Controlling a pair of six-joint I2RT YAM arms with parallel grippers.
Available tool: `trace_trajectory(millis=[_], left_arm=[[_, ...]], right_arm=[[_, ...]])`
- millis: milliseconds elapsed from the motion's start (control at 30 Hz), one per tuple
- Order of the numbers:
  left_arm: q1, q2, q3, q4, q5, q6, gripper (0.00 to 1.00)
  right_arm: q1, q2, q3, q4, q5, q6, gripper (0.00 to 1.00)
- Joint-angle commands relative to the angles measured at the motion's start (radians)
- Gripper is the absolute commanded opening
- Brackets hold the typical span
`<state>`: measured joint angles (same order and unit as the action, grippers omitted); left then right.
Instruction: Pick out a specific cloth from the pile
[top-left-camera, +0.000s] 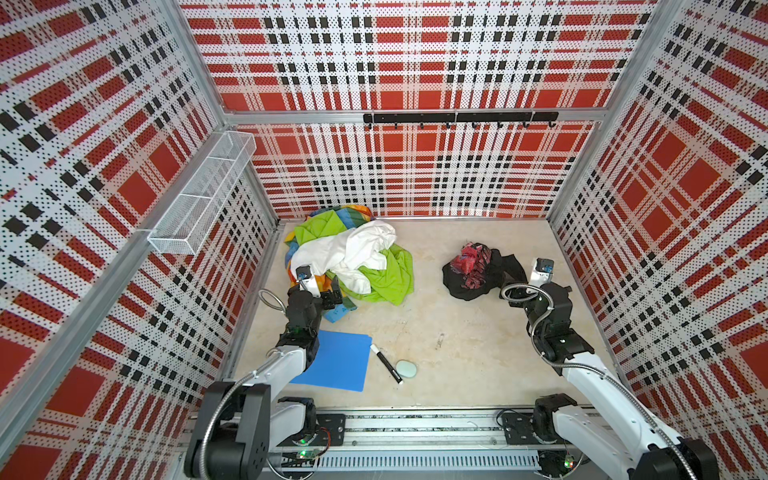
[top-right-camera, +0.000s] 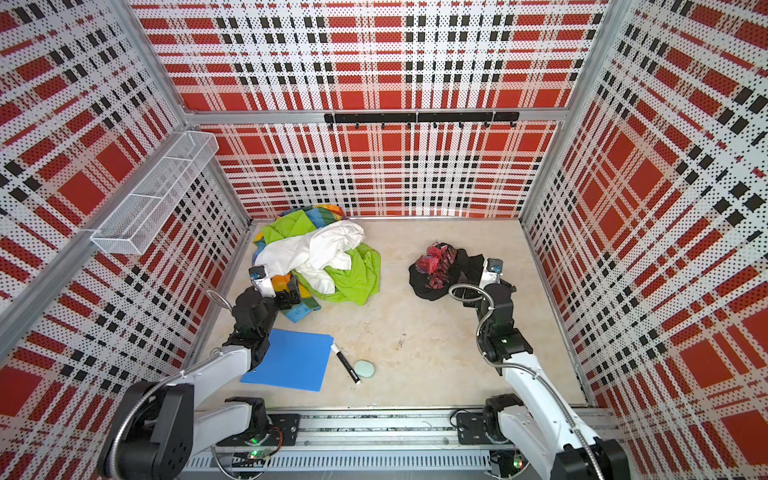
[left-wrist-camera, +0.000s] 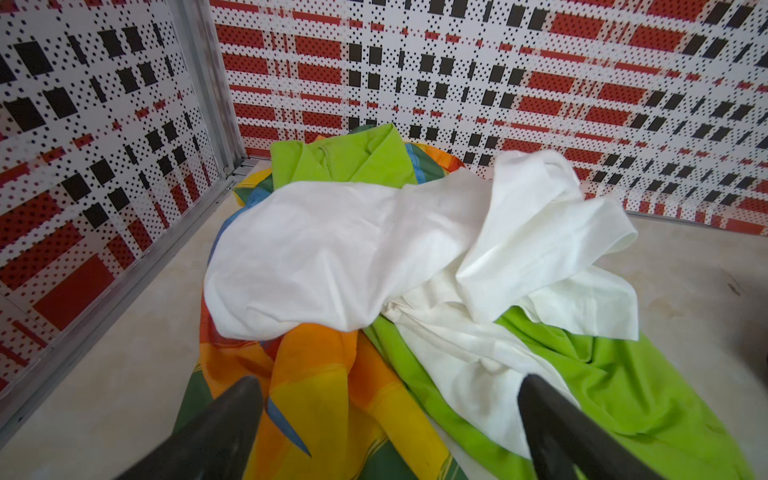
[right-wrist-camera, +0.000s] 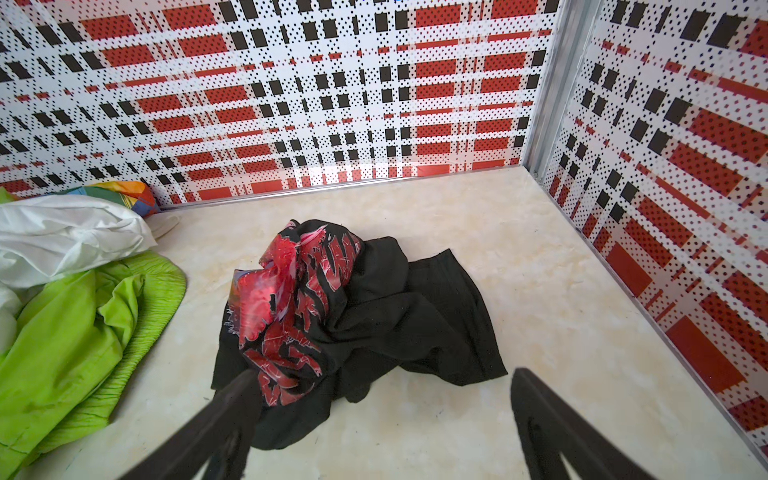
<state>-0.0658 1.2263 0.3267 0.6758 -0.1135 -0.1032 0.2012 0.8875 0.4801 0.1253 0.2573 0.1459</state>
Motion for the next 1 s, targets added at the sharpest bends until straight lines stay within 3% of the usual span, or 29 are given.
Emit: trace_trajectory(millis=[0, 133, 333, 533, 767, 967], left_arm=[[0.0, 0.078, 0.001, 0.15, -0.033, 0.053, 0.99], [0.0, 0.161, -0.023, 0.272, -0.039, 0.086, 0.99], [0.002, 0.221, 0.008, 0.284, -0.014, 0.147, 0.99], [0.067, 0.353, -0.029, 0.503, 0.057, 0.095, 0.99], [0.085, 0.35, -0.018, 0.469, 0.122, 0.092, 0.99], [0.107, 0.35, -0.028, 0.486, 0.247, 0.105, 0.99]], right_arm=[[-0.002, -0.033, -0.005, 0.001, 0.028, -0.019, 1.0], [-0.002, -0.053, -0.015, -0.005, 0.026, -0.005, 1.0], [-0.002, -0.06, -0.033, 0.007, 0.048, 0.018, 1.0], [-0.002, -0.013, -0.028, 0.025, 0.097, 0.032, 1.0], [-0.003, 0.057, -0.017, 0.081, 0.116, 0.029, 1.0], [-0.017, 0.201, -0.041, 0.281, 0.129, -0.111, 1.0]])
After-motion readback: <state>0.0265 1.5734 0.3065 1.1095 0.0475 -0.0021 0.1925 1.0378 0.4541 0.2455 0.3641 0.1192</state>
